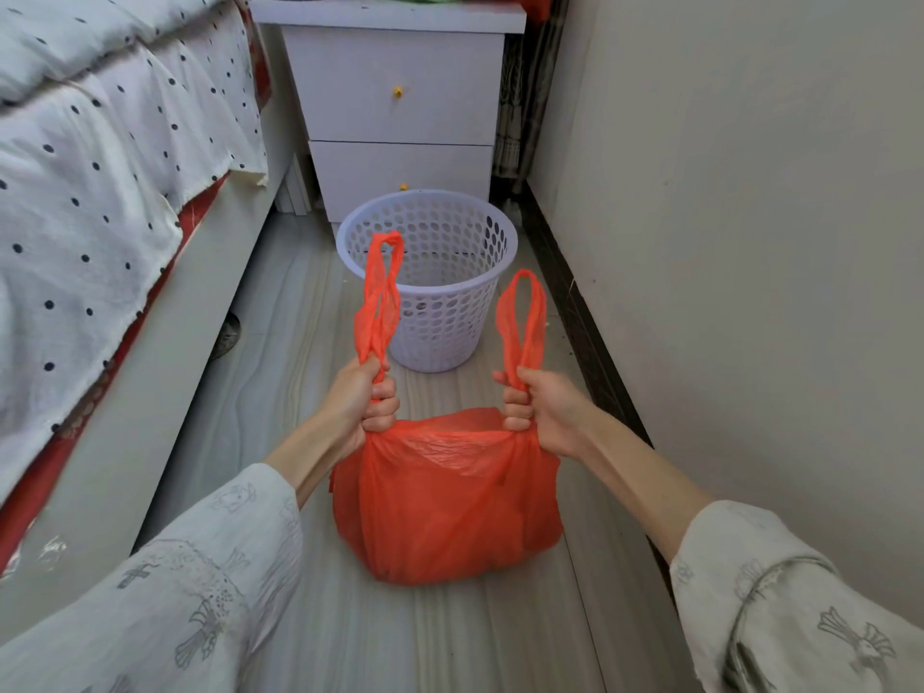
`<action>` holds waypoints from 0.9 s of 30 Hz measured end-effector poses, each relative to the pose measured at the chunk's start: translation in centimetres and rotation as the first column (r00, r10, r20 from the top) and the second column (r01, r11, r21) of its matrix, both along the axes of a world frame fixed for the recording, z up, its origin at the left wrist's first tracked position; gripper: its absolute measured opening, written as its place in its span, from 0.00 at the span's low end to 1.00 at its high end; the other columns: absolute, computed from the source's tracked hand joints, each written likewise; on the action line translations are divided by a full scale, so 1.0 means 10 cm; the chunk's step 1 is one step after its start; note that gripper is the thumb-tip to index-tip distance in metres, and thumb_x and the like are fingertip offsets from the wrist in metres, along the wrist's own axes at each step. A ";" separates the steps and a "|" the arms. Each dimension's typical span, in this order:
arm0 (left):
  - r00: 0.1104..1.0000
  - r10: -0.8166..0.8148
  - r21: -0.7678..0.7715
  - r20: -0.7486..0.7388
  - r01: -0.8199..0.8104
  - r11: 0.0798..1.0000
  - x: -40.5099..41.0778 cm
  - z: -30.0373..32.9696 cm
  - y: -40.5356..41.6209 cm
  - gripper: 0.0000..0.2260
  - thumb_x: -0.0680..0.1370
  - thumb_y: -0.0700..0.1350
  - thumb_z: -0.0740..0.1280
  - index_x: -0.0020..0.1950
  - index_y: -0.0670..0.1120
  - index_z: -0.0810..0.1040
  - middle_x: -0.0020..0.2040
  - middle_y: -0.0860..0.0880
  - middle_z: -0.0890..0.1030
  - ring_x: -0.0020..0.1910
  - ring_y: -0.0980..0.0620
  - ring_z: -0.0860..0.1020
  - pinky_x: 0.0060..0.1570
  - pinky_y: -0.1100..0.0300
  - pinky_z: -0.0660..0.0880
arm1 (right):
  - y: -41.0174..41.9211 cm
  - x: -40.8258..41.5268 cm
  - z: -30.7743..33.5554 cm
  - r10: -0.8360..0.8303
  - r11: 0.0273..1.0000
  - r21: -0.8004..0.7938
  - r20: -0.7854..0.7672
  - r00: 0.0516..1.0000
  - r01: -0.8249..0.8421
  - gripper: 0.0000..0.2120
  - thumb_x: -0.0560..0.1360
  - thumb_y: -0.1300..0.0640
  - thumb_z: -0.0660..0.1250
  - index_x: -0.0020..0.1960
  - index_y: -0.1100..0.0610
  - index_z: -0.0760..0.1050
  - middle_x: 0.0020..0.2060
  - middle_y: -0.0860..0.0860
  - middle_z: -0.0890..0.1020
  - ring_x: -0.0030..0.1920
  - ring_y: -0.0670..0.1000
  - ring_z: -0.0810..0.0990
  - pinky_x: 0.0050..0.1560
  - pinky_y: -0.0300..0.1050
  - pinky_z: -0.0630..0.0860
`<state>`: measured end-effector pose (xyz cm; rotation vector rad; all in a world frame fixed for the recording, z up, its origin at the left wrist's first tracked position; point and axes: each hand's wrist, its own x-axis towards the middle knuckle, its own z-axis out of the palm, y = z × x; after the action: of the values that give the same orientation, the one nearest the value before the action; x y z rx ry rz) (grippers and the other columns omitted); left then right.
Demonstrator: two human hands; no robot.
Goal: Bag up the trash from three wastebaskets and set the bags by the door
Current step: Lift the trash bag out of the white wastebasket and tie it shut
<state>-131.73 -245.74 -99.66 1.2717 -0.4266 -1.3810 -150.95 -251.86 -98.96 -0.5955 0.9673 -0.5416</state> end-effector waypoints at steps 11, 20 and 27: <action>0.993 -0.105 -0.030 -0.057 0.103 0.994 -0.14 0.08 0.00 0.12 0.81 0.45 0.49 0.45 0.44 0.70 0.19 0.54 0.65 0.16 0.59 0.59 0.18 0.71 0.58 | 0.06 -0.02 -0.10 0.084 0.981 -0.143 -0.298 0.951 -0.131 0.13 0.82 0.57 0.50 0.40 0.57 0.66 0.13 0.43 0.61 0.13 0.40 0.55 0.14 0.31 0.51; 0.942 -0.325 -0.053 0.079 0.330 0.943 -0.20 0.15 0.04 0.16 0.81 0.52 0.50 0.36 0.48 0.64 0.20 0.56 0.60 0.16 0.61 0.56 0.16 0.70 0.55 | 0.09 -0.05 -0.02 0.361 0.931 0.046 -0.264 0.895 -0.362 0.18 0.75 0.38 0.53 0.42 0.53 0.62 0.28 0.49 0.58 0.21 0.43 0.56 0.17 0.32 0.54; 0.711 -0.546 0.217 0.443 0.506 0.835 -0.32 0.12 0.06 0.17 0.81 0.53 0.51 0.34 0.48 0.63 0.16 0.57 0.59 0.15 0.62 0.53 0.16 0.73 0.52 | 0.14 0.06 0.04 0.379 0.885 -0.140 -0.337 0.862 -0.444 0.35 0.61 0.23 0.56 0.52 0.50 0.72 0.30 0.48 0.60 0.26 0.44 0.56 0.21 0.34 0.54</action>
<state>-134.92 -245.12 -98.41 1.6517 -1.1795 -1.5380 -150.32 -250.46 -98.57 -1.0765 1.0341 -0.1659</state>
